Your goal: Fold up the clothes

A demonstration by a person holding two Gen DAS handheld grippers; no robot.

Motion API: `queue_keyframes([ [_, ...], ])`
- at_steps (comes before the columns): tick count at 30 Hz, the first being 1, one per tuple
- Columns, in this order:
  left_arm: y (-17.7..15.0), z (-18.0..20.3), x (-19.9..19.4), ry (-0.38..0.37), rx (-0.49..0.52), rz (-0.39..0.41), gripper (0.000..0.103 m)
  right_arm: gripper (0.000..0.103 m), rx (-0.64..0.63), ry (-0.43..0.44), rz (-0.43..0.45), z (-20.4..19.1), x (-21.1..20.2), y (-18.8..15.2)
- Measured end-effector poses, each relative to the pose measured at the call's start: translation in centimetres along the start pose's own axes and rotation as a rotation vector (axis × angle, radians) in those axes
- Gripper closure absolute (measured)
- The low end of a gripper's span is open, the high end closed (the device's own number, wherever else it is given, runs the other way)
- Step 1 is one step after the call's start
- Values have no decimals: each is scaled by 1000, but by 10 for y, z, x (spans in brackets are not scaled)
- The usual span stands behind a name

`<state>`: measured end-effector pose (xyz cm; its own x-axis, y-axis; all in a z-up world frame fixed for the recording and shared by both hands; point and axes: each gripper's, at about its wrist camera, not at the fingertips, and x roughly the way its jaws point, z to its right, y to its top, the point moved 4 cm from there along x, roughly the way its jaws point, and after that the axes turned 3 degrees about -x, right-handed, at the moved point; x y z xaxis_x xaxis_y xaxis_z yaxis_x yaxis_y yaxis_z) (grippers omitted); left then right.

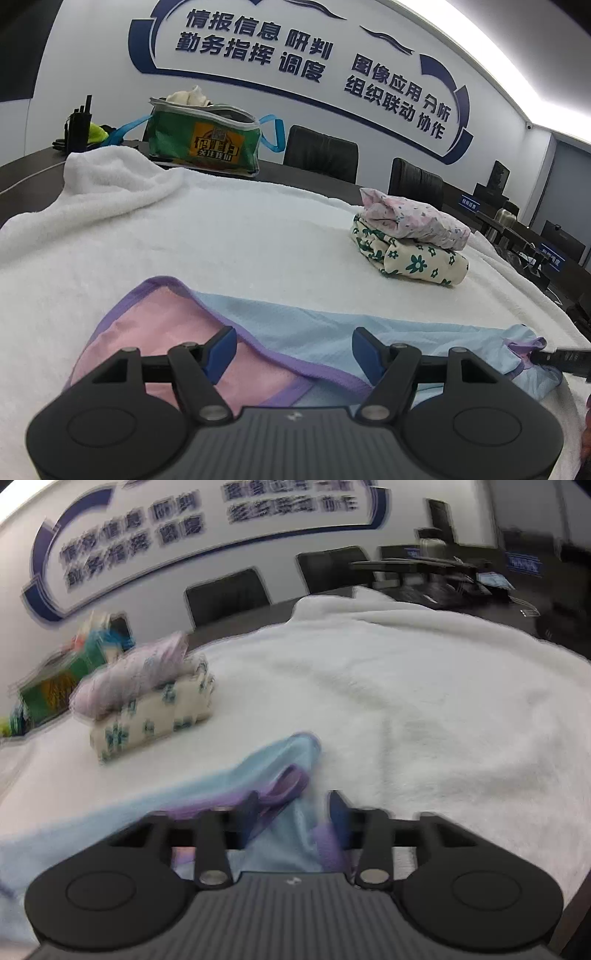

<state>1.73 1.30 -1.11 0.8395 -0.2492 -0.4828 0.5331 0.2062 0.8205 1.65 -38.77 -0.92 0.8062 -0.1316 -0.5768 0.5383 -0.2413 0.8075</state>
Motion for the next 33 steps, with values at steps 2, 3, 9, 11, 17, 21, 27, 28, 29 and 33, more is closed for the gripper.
queue_keyframes([
  [2, 0, 0, 0, 1, 0, -1, 35, 92, -62, -23, 6, -7, 1, -3],
  [3, 0, 0, 0, 2, 0, -2, 35, 97, -93, -34, 9, -10, 2, -4],
  [9, 0, -2, -3, 6, -5, 18, 35, 100, -150, -17, 98, -18, -11, 12],
  [11, 0, -2, -5, 8, -9, 26, 35, 100, -184, 12, 146, -28, -21, 21],
  [17, 1, -4, -5, 15, -17, 30, 35, 100, -381, 112, 183, -87, -41, 19],
  [21, 1, -3, -4, 13, -14, 23, 35, 75, -258, -17, 145, -60, -26, 16],
  [27, 0, -2, -2, 13, -14, 7, 35, 59, -117, -31, 80, -12, 0, 7],
  [28, 0, -2, -2, 15, -15, 7, 34, 59, -102, -5, 73, -9, 2, 6],
  [29, 0, -2, -1, 16, -15, 5, 34, 61, -107, 2, 77, -10, 1, 7],
  [33, 0, -2, -2, 20, -18, 10, 34, 96, -146, 10, 103, -20, -6, 8],
])
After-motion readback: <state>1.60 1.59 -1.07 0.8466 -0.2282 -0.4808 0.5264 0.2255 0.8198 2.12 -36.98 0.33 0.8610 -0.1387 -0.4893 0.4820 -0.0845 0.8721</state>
